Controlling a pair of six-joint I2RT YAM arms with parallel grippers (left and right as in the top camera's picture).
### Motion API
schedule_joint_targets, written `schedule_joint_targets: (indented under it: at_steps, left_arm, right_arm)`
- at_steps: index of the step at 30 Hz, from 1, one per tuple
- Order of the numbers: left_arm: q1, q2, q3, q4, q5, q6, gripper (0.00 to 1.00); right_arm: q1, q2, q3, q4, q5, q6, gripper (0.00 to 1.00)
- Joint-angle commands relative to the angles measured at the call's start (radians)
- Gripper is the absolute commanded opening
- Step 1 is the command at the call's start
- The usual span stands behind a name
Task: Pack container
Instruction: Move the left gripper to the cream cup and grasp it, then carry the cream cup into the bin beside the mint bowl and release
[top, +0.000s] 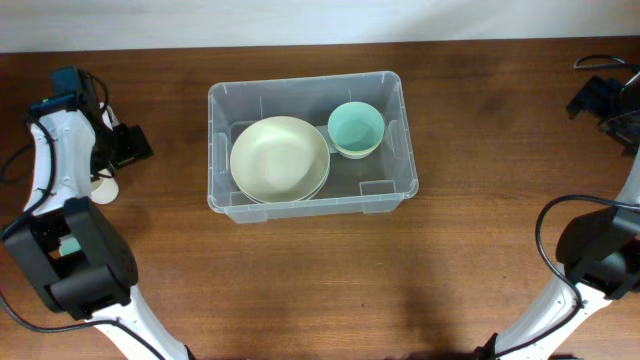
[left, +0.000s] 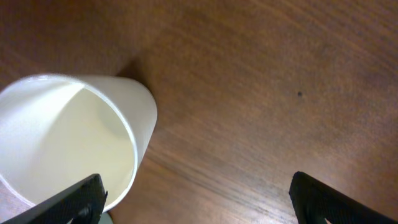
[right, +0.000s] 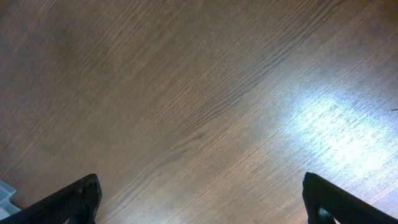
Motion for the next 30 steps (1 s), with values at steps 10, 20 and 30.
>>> schedule_joint_targets:
  at_steps: [10, 20, 30]
  left_arm:
    - [0.015, 0.066, -0.003, 0.029, 0.007, 0.079, 0.96]
    - [0.015, 0.077, -0.010, 0.029, 0.019, 0.079, 0.69]
    - [0.015, 0.099, -0.064, 0.033, 0.029, 0.079, 0.41]
  right_arm:
    - [-0.006, 0.003, -0.004, 0.000, 0.011, 0.000, 0.99]
    - [-0.006, 0.003, -0.004, 0.000, 0.011, 0.000, 0.99]
    - [-0.006, 0.003, -0.004, 0.000, 0.011, 0.000, 0.99]
